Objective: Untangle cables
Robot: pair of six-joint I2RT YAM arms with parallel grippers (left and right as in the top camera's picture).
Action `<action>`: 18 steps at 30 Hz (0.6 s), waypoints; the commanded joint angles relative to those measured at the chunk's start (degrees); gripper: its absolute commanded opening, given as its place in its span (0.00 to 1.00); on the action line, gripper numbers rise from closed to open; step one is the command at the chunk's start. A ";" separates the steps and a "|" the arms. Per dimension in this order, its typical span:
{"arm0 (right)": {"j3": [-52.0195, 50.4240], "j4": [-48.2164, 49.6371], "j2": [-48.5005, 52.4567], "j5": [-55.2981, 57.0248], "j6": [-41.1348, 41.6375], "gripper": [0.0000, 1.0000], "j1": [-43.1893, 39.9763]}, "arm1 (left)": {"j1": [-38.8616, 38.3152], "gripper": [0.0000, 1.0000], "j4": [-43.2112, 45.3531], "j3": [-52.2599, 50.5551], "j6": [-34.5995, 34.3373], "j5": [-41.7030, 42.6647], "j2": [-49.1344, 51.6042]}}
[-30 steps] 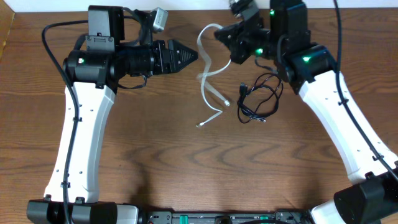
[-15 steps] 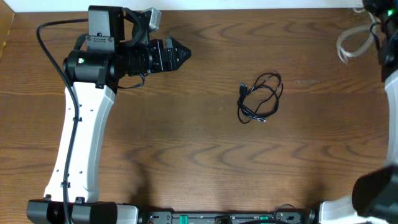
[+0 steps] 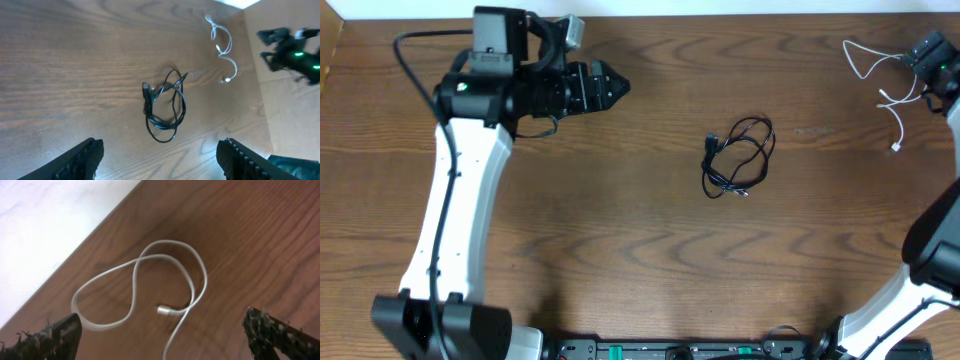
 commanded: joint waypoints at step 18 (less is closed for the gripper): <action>2.05 -33.46 -11.72 -16.31 -10.99 0.99 6.01 | -31.08 0.75 8.17 1.14 18.03 -6.43 28.57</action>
